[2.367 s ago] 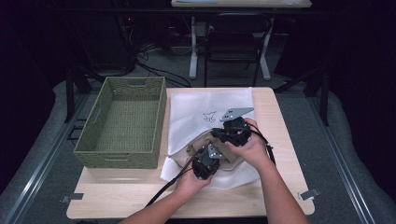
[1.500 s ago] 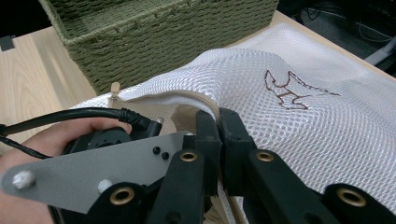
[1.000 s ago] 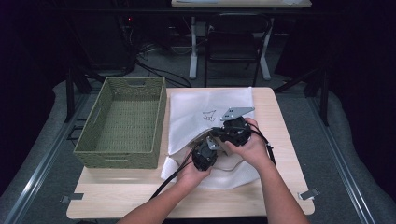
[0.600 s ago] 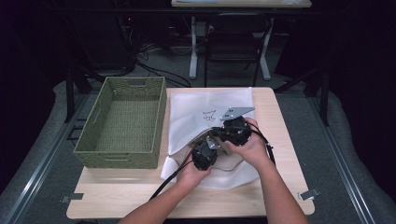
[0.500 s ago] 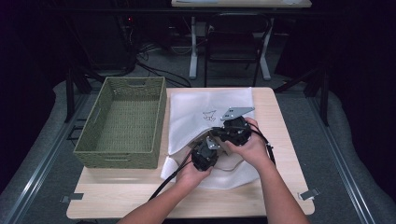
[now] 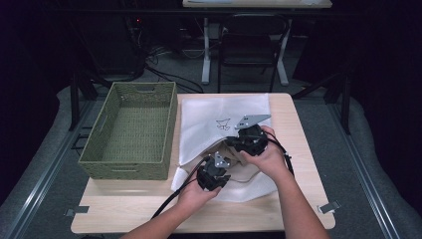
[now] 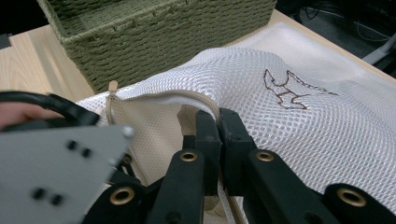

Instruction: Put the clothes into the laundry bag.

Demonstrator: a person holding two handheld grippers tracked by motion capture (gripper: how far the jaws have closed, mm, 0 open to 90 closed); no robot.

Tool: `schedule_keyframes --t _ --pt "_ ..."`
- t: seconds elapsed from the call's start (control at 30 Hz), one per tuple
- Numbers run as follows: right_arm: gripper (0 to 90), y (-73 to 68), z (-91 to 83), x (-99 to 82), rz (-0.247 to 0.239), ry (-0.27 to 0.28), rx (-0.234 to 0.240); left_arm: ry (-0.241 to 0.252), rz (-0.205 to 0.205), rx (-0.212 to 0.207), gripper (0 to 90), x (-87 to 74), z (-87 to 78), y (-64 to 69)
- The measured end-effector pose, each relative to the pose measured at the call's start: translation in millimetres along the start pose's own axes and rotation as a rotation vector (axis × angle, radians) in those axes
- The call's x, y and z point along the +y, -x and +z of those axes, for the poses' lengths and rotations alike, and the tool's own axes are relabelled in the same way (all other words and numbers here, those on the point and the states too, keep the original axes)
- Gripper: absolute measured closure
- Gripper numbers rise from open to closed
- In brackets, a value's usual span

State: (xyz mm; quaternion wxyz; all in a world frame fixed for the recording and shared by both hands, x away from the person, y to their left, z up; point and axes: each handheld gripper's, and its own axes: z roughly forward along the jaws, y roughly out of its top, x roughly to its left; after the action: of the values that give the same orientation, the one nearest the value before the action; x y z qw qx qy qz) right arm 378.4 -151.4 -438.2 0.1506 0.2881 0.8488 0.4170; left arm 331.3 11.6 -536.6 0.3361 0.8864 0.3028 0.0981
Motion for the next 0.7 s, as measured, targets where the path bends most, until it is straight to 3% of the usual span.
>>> schedule_keyframes --t 0.3,0.7 --pt "87.6 -4.6 8.8 -1.7 -0.017 -0.057 0.023 0.023 -0.009 0.012 70.9 -21.9 -35.9 -11.1" --pt "87.3 -11.8 20.5 -6.9 -0.044 -0.130 0.030 0.036 -0.029 0.007 68.8 -43.8 -63.0 -26.1"
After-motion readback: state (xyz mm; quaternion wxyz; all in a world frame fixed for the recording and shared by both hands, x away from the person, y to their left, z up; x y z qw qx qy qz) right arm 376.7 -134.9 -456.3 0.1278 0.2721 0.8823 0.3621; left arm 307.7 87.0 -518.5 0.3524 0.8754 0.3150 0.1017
